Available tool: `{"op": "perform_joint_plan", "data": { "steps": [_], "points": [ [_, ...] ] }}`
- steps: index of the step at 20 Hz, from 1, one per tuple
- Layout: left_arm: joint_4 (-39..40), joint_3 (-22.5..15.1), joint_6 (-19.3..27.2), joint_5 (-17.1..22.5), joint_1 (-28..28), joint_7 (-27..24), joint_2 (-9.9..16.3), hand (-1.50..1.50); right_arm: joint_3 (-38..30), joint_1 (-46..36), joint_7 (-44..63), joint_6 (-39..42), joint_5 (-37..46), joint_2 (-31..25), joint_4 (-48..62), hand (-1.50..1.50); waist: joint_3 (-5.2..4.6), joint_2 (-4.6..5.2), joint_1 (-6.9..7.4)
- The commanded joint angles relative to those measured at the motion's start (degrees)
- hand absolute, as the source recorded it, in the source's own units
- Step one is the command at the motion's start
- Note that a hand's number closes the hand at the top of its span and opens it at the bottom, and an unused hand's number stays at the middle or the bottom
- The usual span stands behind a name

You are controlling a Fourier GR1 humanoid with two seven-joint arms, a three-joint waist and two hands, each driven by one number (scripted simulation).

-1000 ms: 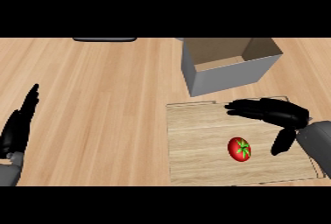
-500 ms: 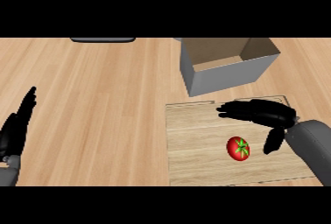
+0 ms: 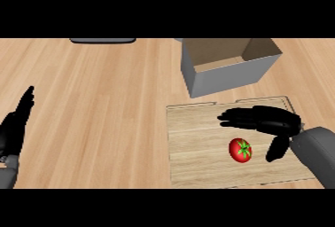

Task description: Pick the tomato from the tray and place it in the cardboard box

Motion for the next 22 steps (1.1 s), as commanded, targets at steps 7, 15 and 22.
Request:
{"op": "perform_joint_plan", "data": {
  "steps": [7,15,22],
  "points": [
    [-0.26,0.08,1.43,-3.61,0.99,-1.11,-3.72,0.0,0.46,4.49,4.39,8.51,-0.83,-1.92,-13.92,-1.5,-0.01,0.01,-0.09],
    [-4.71,2.64,-3.47,-3.01,3.35,0.85,-3.1,0.0,1.92,9.99,9.74,4.22,7.85,3.08,-13.67,-1.5,0.01,-0.01,0.11],
    [-0.26,3.67,-1.0,-5.75,1.89,-1.94,-5.23,0.0,-5.29,7.72,4.64,-5.2,8.46,6.27,-7.41,1.5,0.04,0.1,0.09]
  ]
}}
